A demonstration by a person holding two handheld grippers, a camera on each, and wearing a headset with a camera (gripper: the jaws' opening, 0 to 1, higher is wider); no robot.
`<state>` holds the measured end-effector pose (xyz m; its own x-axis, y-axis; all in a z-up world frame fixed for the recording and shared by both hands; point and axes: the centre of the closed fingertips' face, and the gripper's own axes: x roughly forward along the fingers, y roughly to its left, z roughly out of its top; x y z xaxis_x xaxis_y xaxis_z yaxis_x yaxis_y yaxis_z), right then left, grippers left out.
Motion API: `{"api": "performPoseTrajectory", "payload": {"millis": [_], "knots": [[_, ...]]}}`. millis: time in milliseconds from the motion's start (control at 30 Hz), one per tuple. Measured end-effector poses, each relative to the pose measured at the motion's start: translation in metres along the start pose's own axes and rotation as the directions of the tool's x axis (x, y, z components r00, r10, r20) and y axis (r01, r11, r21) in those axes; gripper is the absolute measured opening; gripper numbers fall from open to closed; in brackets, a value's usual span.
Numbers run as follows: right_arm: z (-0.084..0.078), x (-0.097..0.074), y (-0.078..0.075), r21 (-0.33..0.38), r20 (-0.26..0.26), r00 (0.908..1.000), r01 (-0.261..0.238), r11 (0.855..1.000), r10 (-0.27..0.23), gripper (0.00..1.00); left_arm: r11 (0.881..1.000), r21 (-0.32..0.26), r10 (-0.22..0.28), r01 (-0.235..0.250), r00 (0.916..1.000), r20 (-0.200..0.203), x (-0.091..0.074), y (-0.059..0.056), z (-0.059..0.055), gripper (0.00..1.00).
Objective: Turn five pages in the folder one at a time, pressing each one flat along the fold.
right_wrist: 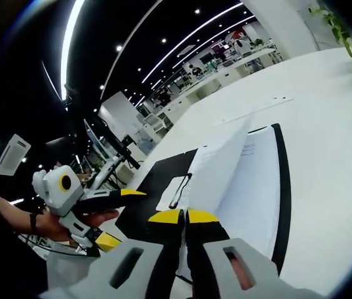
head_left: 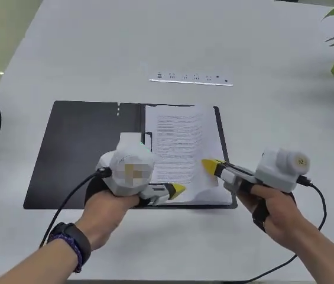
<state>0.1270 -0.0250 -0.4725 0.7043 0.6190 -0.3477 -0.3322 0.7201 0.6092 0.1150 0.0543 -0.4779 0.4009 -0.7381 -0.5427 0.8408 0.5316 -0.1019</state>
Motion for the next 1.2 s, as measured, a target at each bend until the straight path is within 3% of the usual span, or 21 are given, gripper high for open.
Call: {"api": "performPoseTrajectory", "payload": {"millis": [167,633,1000,1200], "knots": [[0.003,0.011,0.018,0.000,0.017,0.9994,-0.029,1.000,0.029,0.00,0.999,-0.031,0.037,-0.037,0.9991,0.021,-0.019,0.014,0.000,0.67],[-0.004,0.044,0.065,-0.034,-0.011,0.9959,-0.091,0.995,0.090,0.00,0.986,-0.098,0.138,-0.132,0.9885,0.061,-0.070,0.048,-0.009,0.66],[-0.013,0.071,0.096,-0.004,-0.001,0.9911,-0.133,0.991,0.133,0.00,0.970,-0.153,0.198,-0.188,0.9787,0.053,-0.108,0.067,-0.036,0.67],[-0.015,0.087,0.115,-0.003,-0.010,0.9855,-0.169,0.986,0.169,0.00,0.965,-0.154,0.221,-0.211,0.9739,0.050,-0.126,0.074,-0.044,0.68]]}}
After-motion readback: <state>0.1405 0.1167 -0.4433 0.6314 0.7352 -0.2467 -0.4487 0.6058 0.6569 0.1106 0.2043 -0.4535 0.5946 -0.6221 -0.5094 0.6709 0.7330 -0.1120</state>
